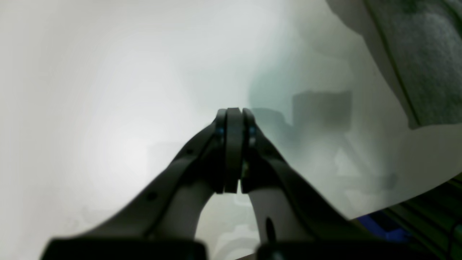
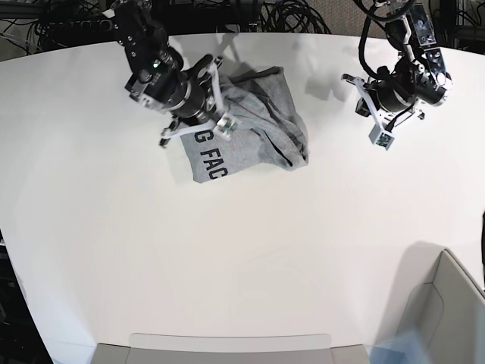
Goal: Fold the T-shirt properly
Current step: 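Lift the strip end with the right gripper and fold it over the folded stack, then grasp the folded bundle with both grippers and rotate it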
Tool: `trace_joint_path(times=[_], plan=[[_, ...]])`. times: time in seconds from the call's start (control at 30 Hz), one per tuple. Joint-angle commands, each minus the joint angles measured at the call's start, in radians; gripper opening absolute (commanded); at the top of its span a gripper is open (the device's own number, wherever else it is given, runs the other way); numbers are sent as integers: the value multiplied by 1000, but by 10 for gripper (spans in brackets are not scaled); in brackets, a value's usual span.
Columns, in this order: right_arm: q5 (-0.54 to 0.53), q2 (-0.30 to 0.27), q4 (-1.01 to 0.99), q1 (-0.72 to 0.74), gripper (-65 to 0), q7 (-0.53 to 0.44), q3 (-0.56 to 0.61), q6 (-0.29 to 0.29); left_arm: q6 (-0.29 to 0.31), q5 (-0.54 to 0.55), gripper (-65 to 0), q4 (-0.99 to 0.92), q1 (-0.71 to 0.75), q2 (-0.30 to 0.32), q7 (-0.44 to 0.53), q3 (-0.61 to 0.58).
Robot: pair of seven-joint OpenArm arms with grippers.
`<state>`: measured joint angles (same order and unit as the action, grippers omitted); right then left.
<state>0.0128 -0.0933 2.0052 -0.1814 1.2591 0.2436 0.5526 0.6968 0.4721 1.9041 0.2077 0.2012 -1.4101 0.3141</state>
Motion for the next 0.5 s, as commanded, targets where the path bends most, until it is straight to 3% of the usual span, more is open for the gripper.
trace_joint_path(times=[0.0,0.07,0.17,0.23,0.47], plan=[[-12,8,42,0,-650,-9,55,53,1,9,-650,15,-6,10,14,3],[-12,11,49,-3,-650,-9,158,116,1,9,-650,15,-6,10,14,3],[-9,14,45,4,-650,-12,264,119,1,9,-650,15,-6,10,14,4],[-4,30,47,24,-650,-14,254,119,1,9,-650,15,-6,10,14,7],[-7,62,25,148,-650,-15,-174,120,1,18,-650,39,-9,-7,14,3]])
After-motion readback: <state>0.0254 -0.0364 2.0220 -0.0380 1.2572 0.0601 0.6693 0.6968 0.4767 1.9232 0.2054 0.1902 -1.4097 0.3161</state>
